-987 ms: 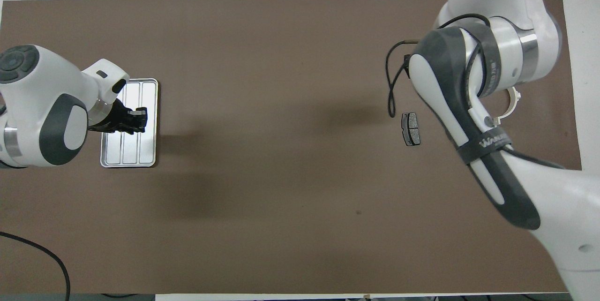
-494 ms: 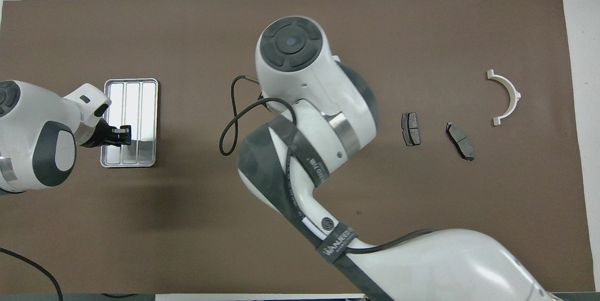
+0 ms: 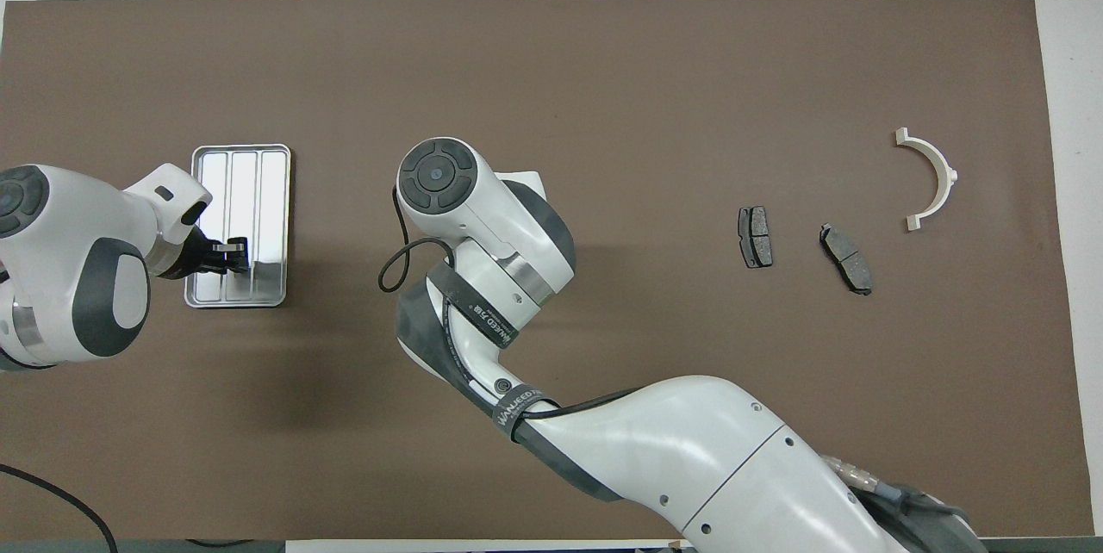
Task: Pick bearing gear from pile to tray
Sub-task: 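Carry the black ring with the right gripper to mid-table and release it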
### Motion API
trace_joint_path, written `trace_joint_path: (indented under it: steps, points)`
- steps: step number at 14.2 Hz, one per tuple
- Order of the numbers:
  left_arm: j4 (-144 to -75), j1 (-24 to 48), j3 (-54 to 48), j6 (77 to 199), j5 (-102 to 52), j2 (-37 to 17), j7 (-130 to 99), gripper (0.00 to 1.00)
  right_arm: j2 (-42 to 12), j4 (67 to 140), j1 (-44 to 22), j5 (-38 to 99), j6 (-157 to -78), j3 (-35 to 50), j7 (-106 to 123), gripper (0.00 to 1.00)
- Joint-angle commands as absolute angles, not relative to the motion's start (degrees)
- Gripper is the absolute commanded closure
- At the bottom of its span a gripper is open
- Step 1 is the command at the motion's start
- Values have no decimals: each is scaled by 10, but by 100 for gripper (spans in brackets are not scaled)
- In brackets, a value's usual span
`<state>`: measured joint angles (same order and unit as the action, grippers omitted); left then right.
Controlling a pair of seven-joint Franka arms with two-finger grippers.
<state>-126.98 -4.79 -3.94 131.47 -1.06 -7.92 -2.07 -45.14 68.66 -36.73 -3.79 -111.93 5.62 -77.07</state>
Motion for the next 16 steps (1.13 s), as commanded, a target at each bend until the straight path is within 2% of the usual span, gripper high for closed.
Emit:
trace_joint_path:
  steps: [1, 3, 4, 6, 7, 8, 10, 12, 13, 16]
  points:
    - [-1298, -40, -37, 1335, -8, -57, -36, 49, -474, 672, -366, -51, -1146, 56, -780, 100]
    - [-1285, -42, -38, 1325, -13, -60, -39, 20, -484, 672, -367, -60, -1151, 56, -780, 100]
    - [-1275, -42, -38, 1318, -13, -62, -39, 13, -483, 672, -366, -61, -1150, 56, -780, 100]
    - [-1244, -40, -38, 1288, -13, -63, -40, 7, -483, 671, -367, -61, -1146, 56, -780, 100]
    - [-1222, -40, -38, 1268, -14, -67, -40, 5, -483, 670, -366, -61, -1141, 56, -780, 93]
    - [-1201, -39, -38, 1256, -15, -71, -48, 0, -483, 669, -366, -61, -1138, 55, -781, 1]
    - [-1179, -19, -38, 1261, -15, -82, -102, 0, -479, 661, -360, -59, -1116, 55, -780, 0]
    - [-1177, 10, -38, 1272, -15, -83, -149, 0, -476, 605, -343, -52, -1058, 56, -776, 0]
    - [-1177, 24, -37, 1280, -15, -83, -167, 0, -468, 588, -313, -50, -1036, 62, -766, 0]
    - [-1177, 51, -36, 1297, -16, -88, -224, 0, -407, 590, -241, -32, -1004, 76, -625, 0]
